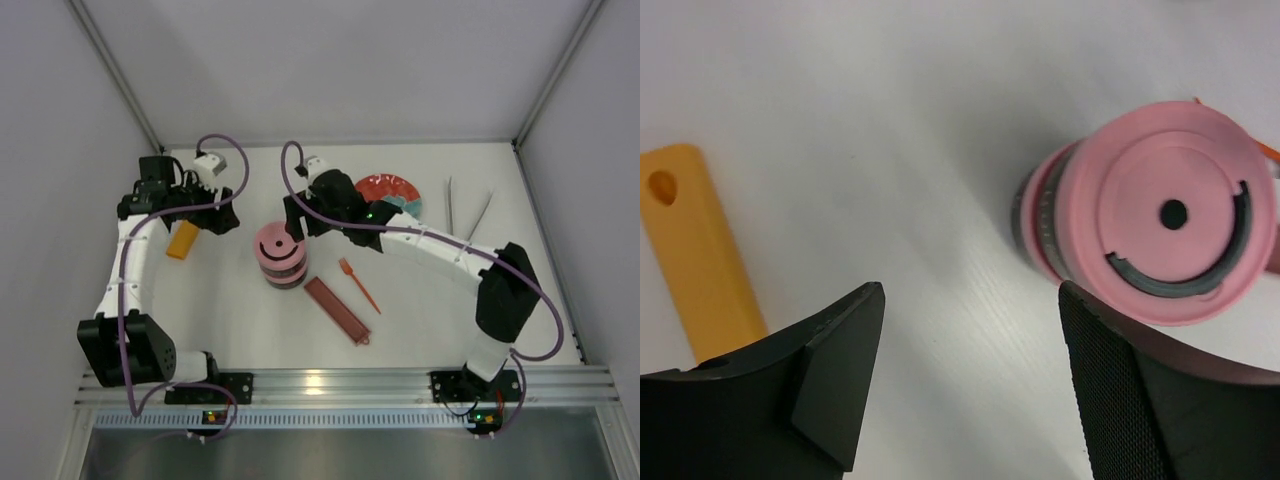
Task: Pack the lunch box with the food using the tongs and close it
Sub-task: Adjust the box lid on the packing box, then pick up the utensils from the center of the board.
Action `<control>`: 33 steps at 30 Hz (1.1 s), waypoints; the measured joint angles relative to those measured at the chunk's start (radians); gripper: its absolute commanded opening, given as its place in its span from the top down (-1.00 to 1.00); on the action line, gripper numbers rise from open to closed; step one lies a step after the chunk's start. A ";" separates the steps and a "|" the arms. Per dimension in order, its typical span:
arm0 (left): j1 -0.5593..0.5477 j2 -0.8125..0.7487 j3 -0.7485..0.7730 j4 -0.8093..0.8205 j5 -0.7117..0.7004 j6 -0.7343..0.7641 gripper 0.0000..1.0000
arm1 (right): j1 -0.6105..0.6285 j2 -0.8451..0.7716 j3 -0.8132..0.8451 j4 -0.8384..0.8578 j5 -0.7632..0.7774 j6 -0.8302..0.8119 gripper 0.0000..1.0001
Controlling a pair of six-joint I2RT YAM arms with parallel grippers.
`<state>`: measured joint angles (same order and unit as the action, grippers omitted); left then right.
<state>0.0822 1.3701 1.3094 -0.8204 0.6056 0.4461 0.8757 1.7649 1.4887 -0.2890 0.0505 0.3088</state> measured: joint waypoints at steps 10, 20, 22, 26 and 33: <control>0.159 0.113 0.089 0.028 -0.209 -0.139 -0.42 | -0.113 -0.377 -0.190 -0.013 0.032 0.006 0.30; 0.166 0.136 -0.032 0.064 -0.343 -0.217 -0.51 | -0.188 -0.136 -0.393 -0.126 0.042 0.023 -0.29; 0.166 0.129 -0.076 0.077 -0.365 -0.222 -0.52 | -0.188 -0.071 -0.402 -0.150 0.036 0.016 -0.29; 0.166 0.104 -0.139 0.094 -0.402 -0.225 -0.55 | -0.187 0.006 -0.393 -0.152 0.024 0.003 -0.04; 0.166 0.039 -0.185 0.125 -0.435 -0.217 -0.57 | -0.145 0.038 -0.370 -0.149 0.057 -0.019 0.08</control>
<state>0.2478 1.4090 1.1244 -0.6952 0.1707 0.2295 0.7311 1.8027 1.1191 -0.4381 0.1078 0.2893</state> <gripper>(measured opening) 0.780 0.460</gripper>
